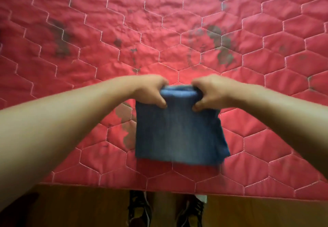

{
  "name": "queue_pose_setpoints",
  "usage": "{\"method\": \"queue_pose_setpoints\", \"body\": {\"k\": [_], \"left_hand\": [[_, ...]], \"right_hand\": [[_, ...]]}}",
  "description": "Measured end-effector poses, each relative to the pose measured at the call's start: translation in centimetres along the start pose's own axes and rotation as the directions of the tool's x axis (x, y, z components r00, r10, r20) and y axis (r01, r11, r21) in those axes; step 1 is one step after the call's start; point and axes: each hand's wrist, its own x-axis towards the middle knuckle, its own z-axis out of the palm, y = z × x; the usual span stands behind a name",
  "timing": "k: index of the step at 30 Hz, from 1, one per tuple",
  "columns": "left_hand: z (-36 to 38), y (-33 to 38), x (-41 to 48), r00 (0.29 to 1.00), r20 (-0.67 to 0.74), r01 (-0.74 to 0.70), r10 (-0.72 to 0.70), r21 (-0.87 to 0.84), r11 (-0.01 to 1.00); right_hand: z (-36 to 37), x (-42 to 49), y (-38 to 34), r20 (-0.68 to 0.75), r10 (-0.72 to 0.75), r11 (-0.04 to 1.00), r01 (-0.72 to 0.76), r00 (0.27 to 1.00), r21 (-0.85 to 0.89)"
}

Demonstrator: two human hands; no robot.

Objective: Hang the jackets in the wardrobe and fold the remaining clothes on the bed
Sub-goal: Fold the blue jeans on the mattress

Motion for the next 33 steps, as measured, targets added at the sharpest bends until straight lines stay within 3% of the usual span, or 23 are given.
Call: {"method": "queue_pose_setpoints", "body": {"k": [1, 2, 4, 5, 7, 8, 10, 12, 14, 17, 18, 23, 29, 31, 33], "left_hand": [[-1.5, 0.3, -1.2, 0.983, -0.183, -0.025, 0.030, 0.027, 0.999], [-2.7, 0.5, -2.3, 0.921, -0.383, -0.061, 0.075, 0.048, 0.997], [-3.1, 1.1, -4.2, 0.711, -0.680, -0.124, 0.180, 0.130, 0.984], [-2.3, 1.4, -4.8, 0.627, -0.742, -0.114, 0.236, 0.213, 0.971], [1.3, 1.8, -5.0, 0.574, -0.773, -0.024, 0.268, 0.311, 0.950], [3.7, 1.8, -4.8, 0.612, -0.753, 0.014, 0.244, 0.318, 0.948], [8.8, 1.1, -4.1, 0.786, -0.599, 0.064, 0.152, 0.324, 0.944], [13.1, -0.1, -3.3, 0.885, -0.460, 0.087, 0.075, 0.320, 0.943], [14.8, -0.7, -2.4, 0.842, -0.536, 0.052, 0.061, 0.194, 0.980], [14.0, -0.7, 1.0, 0.635, -0.770, -0.044, 0.066, 0.050, 0.998], [13.2, -0.4, 2.4, 0.623, -0.781, -0.050, 0.054, 0.030, 0.998], [12.3, -0.7, 8.3, 0.770, -0.633, 0.102, -0.081, -0.004, 0.995], [9.7, -0.8, 8.5, 0.874, -0.481, 0.098, -0.074, 0.024, 0.995], [8.6, -0.3, 7.7, 0.882, -0.455, 0.089, -0.123, -0.097, 0.991], [8.4, -0.3, 7.2, 0.833, -0.496, 0.041, -0.246, -0.389, 0.920]], "right_hand": [[-1.9, -1.2, 0.2, -0.177, -0.021, 0.997, 0.007, 0.984, -0.079], [-3.4, -2.4, 0.3, -0.363, -0.060, 0.991, 0.011, 0.930, -0.136], [-4.9, -4.7, 0.1, -0.634, -0.149, 0.975, 0.007, 0.759, -0.221], [-4.4, -5.5, -0.2, -0.696, -0.185, 0.964, -0.008, 0.694, -0.265], [-1.2, -6.1, -1.3, -0.718, -0.170, 0.952, -0.077, 0.675, -0.297], [1.1, -6.1, -1.6, -0.686, -0.128, 0.949, -0.113, 0.716, -0.295], [6.4, -5.8, -2.2, -0.479, -0.010, 0.939, -0.156, 0.878, -0.305], [11.2, -5.3, -1.8, -0.285, 0.075, 0.940, -0.163, 0.956, -0.300], [13.4, -4.4, -1.3, -0.340, 0.091, 0.971, -0.159, 0.936, -0.176], [13.6, -1.1, -0.1, -0.695, 0.036, 0.997, -0.074, 0.718, -0.025], [13.0, 0.3, 0.1, -0.716, 0.042, 0.998, -0.067, 0.697, -0.007], [13.2, 6.1, 1.8, -0.469, 0.256, 0.960, -0.278, 0.845, 0.023], [10.6, 6.4, 2.1, -0.248, 0.268, 0.963, -0.250, 0.931, 0.102], [9.6, 5.2, 2.3, -0.344, 0.297, 0.938, -0.205, 0.891, 0.278], [9.9, 4.2, 2.8, -0.477, 0.497, 0.799, -0.168, 0.725, 0.577]]}}
